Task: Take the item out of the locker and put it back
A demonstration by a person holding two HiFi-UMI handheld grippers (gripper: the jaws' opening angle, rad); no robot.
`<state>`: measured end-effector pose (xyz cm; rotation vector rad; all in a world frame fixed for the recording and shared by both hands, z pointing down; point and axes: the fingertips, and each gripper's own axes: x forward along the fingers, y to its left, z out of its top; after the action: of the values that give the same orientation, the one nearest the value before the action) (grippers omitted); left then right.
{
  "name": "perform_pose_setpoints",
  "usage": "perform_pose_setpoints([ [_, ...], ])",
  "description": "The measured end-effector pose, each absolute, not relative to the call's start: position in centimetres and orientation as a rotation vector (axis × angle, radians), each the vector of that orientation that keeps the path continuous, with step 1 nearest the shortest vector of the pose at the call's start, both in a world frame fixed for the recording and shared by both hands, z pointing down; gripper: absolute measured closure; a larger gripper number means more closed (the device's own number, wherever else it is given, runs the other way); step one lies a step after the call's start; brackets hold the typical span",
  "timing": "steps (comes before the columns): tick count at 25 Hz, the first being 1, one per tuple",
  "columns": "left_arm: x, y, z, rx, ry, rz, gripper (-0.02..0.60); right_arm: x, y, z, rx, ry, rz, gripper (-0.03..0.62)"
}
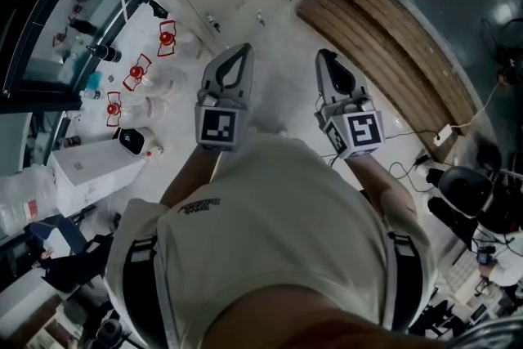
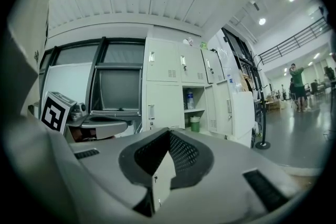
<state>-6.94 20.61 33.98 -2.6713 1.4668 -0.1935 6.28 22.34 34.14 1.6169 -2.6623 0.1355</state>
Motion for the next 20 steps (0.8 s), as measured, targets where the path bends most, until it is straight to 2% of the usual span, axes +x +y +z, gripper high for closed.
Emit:
perform_pose_setpoints([
  [11, -5.1, 21.0, 33.5, -2.613, 1.494, -0.188, 0.566, 9.2, 22.5, 33.3, 1.639, -2.718, 0.099, 0.592],
  [20, -5.2, 17.8, 34.2, -2.617, 1.505, -0.176, 0.566, 8.9, 19.5, 33.6, 1.601, -2.727, 0.064, 0.592],
])
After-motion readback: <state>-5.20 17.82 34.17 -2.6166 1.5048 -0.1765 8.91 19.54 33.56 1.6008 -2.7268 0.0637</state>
